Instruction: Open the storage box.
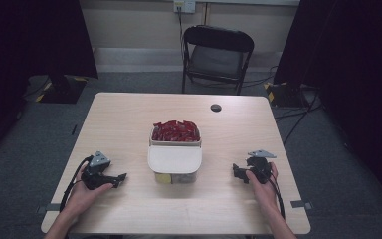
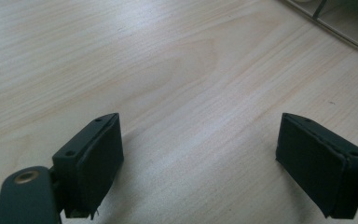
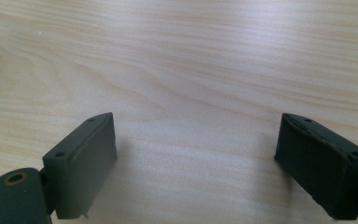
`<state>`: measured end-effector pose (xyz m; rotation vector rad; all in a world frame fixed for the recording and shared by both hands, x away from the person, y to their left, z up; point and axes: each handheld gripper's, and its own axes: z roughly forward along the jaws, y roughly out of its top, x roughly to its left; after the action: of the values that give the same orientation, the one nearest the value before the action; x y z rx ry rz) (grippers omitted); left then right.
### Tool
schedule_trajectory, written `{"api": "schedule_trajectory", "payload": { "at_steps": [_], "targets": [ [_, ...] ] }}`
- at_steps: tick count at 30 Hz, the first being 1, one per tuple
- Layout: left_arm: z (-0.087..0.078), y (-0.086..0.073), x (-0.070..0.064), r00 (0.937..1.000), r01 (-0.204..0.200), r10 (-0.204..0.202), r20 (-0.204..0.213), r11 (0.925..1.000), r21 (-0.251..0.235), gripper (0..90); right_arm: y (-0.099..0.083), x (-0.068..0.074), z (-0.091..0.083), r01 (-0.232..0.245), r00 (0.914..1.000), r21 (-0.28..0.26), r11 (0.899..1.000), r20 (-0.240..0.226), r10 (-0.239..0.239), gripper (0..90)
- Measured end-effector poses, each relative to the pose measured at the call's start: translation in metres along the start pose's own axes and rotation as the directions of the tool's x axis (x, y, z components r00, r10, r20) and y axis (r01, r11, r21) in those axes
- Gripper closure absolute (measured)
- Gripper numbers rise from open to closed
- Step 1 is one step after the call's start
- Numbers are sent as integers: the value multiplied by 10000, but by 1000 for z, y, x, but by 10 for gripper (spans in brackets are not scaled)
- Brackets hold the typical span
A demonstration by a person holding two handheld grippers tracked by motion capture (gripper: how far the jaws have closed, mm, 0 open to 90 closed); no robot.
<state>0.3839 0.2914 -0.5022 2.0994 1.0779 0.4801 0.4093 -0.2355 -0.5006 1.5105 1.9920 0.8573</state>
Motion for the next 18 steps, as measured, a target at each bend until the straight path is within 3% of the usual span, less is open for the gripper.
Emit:
{"api": "schedule_trajectory", "payload": {
  "at_steps": [14, 18],
  "targets": [
    [0, 0, 0, 10000, 2, -2, 1, 10000, -3, 143, 0, 0, -2, -137, 9999, 113, 9998, 73, 137, 125],
    [0, 0, 0, 10000, -3, 3, 3, 10000, 37, 142, 1, -2, -4, -462, 9989, 172, 9988, -99, 464, 144]
  ]
}}
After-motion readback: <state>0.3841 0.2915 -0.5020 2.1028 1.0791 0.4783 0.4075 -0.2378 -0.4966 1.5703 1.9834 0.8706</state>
